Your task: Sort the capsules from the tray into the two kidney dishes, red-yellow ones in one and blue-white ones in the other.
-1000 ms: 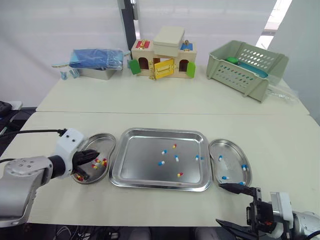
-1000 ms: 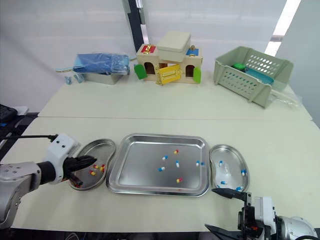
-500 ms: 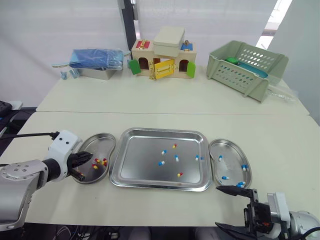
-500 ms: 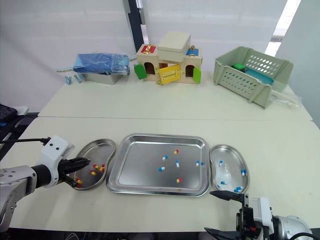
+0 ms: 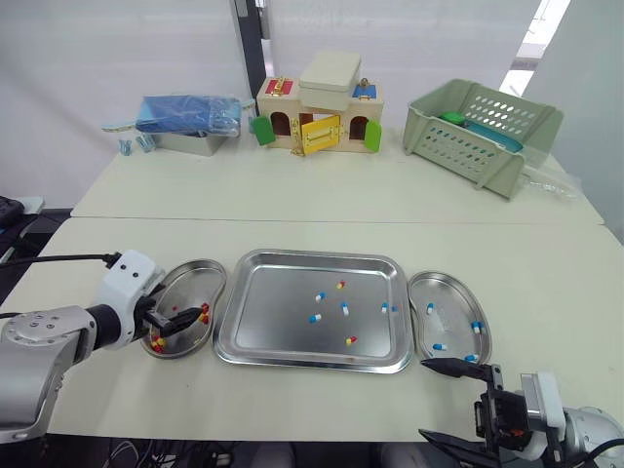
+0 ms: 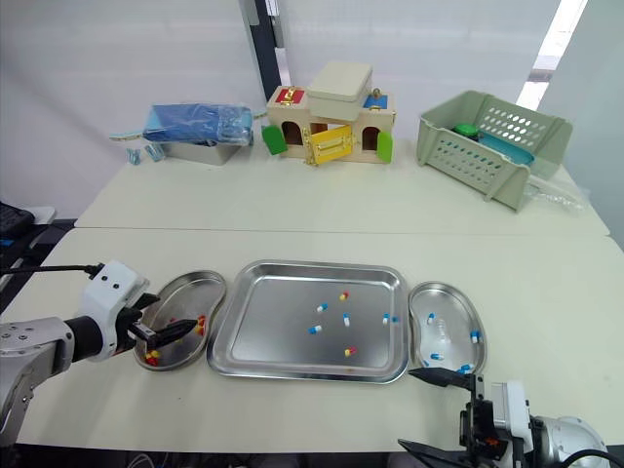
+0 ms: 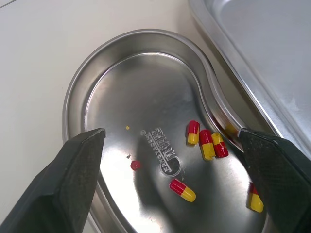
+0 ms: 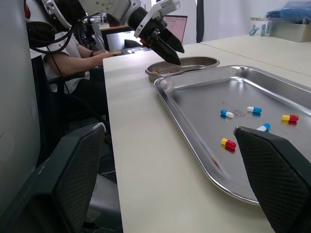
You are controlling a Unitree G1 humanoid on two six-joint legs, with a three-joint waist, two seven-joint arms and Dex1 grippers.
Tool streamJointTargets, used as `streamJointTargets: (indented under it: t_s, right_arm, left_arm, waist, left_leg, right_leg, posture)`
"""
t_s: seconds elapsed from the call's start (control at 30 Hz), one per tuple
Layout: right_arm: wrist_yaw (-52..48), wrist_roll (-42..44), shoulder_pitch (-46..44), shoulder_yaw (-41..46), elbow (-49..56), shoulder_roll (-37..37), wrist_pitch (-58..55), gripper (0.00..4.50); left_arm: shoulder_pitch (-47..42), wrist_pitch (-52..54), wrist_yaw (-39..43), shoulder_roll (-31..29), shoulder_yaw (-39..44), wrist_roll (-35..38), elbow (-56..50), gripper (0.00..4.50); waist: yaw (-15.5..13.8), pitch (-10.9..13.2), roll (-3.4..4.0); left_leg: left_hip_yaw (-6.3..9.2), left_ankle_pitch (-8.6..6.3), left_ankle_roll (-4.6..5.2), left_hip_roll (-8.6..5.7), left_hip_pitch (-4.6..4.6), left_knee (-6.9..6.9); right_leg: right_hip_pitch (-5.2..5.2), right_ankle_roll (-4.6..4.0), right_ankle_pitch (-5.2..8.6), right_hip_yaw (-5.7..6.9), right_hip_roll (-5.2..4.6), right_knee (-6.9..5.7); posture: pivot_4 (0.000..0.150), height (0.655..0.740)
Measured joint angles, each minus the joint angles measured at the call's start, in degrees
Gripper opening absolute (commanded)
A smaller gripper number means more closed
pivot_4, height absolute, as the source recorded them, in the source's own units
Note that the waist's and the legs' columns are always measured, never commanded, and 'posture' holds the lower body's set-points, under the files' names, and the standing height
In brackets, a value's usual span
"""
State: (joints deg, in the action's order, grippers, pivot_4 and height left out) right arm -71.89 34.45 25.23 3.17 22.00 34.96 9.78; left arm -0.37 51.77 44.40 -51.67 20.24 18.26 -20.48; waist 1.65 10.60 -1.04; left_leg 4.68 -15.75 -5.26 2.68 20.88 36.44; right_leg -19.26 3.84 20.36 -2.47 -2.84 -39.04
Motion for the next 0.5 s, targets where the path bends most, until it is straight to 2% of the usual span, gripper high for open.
streamJointTargets:
  t_s: [0.33, 0.5]
  right_arm:
    - [1.2, 0.3, 0.1, 0.7, 0.4, 0.5, -0.9, 4.50]
    - [5.1, 4.3, 1.3, 5.8, 4.3, 2.7, -6.1, 4.50]
  left_arm:
    - [-0.5, -1.2, 0.2, -0.1, -0.9, 0.0, 0.9, 4.46]
    - [1.0, -5.8, 3.3, -1.0, 1.4, 1.4, 2.4, 4.46]
  waist:
    - [0.0, 0.0, 0.00]
    - [0.0, 0.0, 0.00]
  left_leg:
    - [0.00, 0.00, 0.00, 0.00, 0.00, 0.00]
    - [-0.01, 0.00, 0.00, 0.00, 0.01, -0.01]
  right_leg:
    - [0.00, 0.00, 0.00, 0.00, 0.00, 0.00]
    - [-0.01, 0.00, 0.00, -0.01, 0.00, 0.00]
  posture:
    - [0.150, 0.7400]
    - [0.150, 0.7400]
